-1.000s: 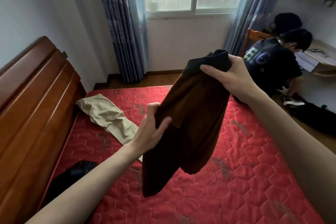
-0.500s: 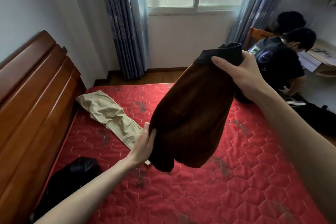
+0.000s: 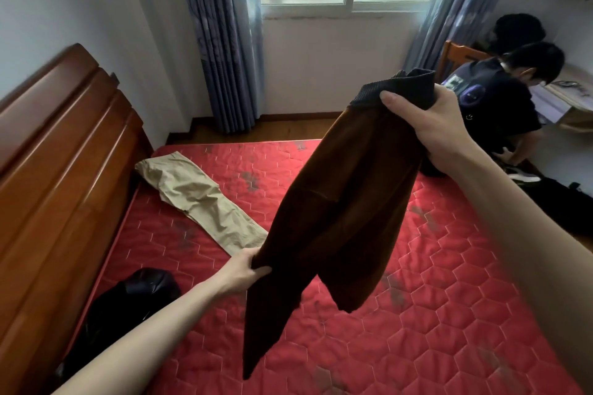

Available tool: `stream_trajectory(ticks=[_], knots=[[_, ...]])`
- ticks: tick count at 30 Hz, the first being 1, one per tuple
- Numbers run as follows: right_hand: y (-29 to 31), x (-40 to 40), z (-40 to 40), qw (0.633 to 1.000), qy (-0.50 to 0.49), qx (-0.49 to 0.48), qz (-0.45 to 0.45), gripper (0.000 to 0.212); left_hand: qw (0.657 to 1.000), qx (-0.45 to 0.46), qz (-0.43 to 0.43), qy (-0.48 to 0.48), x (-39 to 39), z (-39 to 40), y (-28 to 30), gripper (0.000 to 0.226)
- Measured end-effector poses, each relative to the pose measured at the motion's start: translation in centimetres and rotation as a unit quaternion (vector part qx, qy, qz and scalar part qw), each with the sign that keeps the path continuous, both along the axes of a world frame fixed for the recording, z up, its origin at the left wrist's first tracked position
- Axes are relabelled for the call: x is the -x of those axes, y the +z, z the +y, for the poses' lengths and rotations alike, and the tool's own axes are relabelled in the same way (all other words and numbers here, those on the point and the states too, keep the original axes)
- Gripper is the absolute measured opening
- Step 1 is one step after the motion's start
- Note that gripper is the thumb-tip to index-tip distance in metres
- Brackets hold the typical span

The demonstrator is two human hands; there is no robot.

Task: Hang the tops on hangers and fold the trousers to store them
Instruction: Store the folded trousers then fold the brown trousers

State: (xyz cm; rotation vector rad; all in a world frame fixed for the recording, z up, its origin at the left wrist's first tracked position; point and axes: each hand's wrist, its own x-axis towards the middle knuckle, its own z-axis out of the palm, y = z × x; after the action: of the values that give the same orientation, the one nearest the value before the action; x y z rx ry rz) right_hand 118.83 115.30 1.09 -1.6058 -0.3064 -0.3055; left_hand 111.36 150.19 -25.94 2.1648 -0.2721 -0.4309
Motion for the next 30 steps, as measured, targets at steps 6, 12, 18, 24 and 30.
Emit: stream_trajectory(ticks=[6,12,18,24,30], knots=[[1.3,-0.1,-1.1,1.0,0.007,0.021,-0.007,0.018,0.999,0.023,-0.012,-0.03,1.4,-1.6,0.1,0.048],[-1.2,-0.7,-2.3,0.998,0.004,0.06,0.032,0.029,0.999,0.004,0.026,-0.043,1.4,-0.4,-2.2,0.006],[-5.1,-3.9,-2.7,0.991,-0.006,0.111,0.071,0.018,0.999,-0.017,0.02,0.02,0.8,0.6,-3.5,0.043],[-11.3,-10.6,0.0,0.971,-0.038,0.211,0.102,0.02,0.987,-0.113,-0.003,0.11,-3.3,4.8,-5.3,0.024],[-12.8,-18.3,3.6,0.969,-0.097,0.215,0.069,0.017,0.983,-0.135,-0.032,0.121,-10.3,8.5,-2.8,0.028]])
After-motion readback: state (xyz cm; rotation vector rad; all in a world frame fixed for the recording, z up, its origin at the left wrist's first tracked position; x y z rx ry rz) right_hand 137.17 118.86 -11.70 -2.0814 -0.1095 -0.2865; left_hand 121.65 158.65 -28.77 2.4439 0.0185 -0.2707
